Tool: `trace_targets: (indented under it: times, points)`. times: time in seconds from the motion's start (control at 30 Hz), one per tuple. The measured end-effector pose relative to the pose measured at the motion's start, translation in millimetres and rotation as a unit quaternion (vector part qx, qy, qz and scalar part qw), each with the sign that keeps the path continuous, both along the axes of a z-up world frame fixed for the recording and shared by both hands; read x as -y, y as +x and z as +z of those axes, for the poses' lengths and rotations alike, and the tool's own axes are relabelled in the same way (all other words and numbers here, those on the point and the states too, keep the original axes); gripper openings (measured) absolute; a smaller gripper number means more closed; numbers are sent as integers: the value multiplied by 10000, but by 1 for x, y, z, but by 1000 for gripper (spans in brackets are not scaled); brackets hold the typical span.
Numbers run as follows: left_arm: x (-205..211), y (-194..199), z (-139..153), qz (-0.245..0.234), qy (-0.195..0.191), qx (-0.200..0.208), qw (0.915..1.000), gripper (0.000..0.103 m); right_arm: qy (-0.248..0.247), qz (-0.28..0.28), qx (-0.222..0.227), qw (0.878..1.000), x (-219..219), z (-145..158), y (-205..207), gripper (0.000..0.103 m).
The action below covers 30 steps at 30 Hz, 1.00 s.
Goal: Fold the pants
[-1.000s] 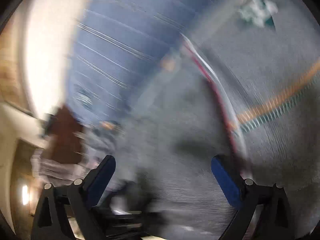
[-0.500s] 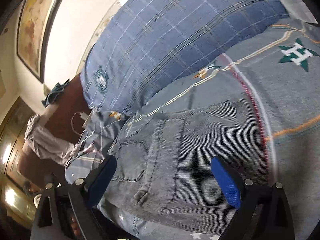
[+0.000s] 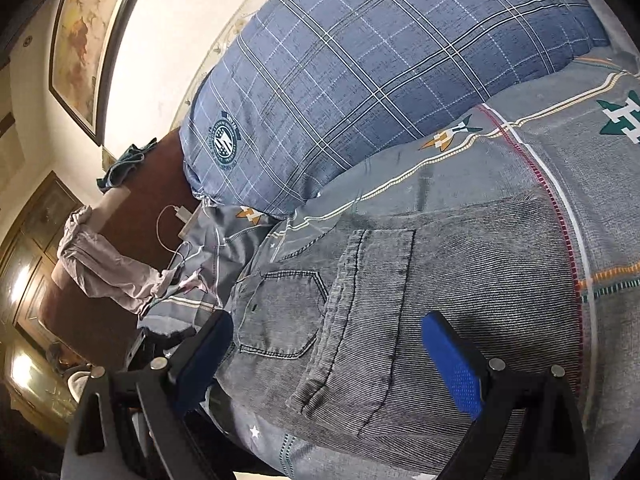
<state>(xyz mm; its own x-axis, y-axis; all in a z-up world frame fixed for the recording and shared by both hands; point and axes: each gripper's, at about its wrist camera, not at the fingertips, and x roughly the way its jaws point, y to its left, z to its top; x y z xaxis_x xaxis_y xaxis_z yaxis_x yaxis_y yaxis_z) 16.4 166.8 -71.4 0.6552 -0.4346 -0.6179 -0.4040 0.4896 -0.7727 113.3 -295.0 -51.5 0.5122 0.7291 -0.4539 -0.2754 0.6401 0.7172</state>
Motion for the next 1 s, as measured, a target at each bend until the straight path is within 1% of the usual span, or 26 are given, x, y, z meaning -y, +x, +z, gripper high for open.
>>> trace_targets:
  times: [0.03,0.07,0.1,0.13,0.17,0.2,0.27,0.37,0.43,0.5,0.53,0.57,0.6,0.67,0.7,0.73,0.77,0.8,0.83,0.9,1.0]
  points:
    - [0,3,-1,13,11,19,10000,99,-6,-1,-3,10000,-1,0,0,97]
    - [-1,7,-5,47,77,4,10000,84,-26,-10,-1,10000,-2,0,0,97]
    - [-1,6,-6,38,182,-29,9998,65,-45,-17,-5,10000,-3,2,0,97]
    - [-1,6,-7,24,314,-51,9995,56,-12,9,-20,10000,-6,3,0,97]
    - [-1,3,-7,-12,532,-80,9986,36,55,57,-31,10000,-9,5,0,97]
    - [-1,2,-7,-37,664,-82,9977,23,76,132,-37,9999,-17,9,-1,97]
    - [-2,1,-6,-59,746,-1,9972,20,80,370,-98,9992,-36,14,1,97]
    - [0,2,-3,-143,814,88,9965,20,249,797,-220,9963,-72,23,10,97]
    - [-1,2,-3,-140,813,76,9966,29,504,996,-372,9931,-92,24,21,97]
    - [1,2,-4,-100,823,76,9965,55,725,1177,-536,9890,-114,24,33,97]
    - [3,3,-3,-67,919,33,9957,60,738,1249,-599,9876,-126,22,39,97]
    - [6,2,0,-42,1048,-10,9945,67,694,1302,-677,9867,-136,19,45,97]
    - [8,2,2,-27,1127,19,9936,75,580,1339,-875,9854,-148,10,52,97]
    - [12,4,4,-54,1162,152,9931,76,516,1332,-1213,9823,-160,-6,62,97]
    - [11,2,2,-94,1144,216,9932,75,485,1313,-1448,9795,-165,-19,66,97]
    - [10,2,-1,-108,1081,273,9937,70,446,1290,-1548,9785,-168,-24,68,97]
    - [7,2,-4,-136,1033,264,9942,45,427,1268,-1589,9782,-169,-27,68,97]
    - [6,3,-5,-187,1070,235,9938,21,422,1271,-1554,9787,-170,-27,67,97]
    - [4,4,-6,-183,1117,234,9933,19,422,1298,-1540,9786,-171,-27,67,97]
    - [-1,2,-10,-178,939,280,9950,13,393,1341,-1556,9779,-172,-26,67,97]
    - [4,2,-3,-232,1110,471,9924,12,356,1347,-1609,9771,-172,-30,69,97]
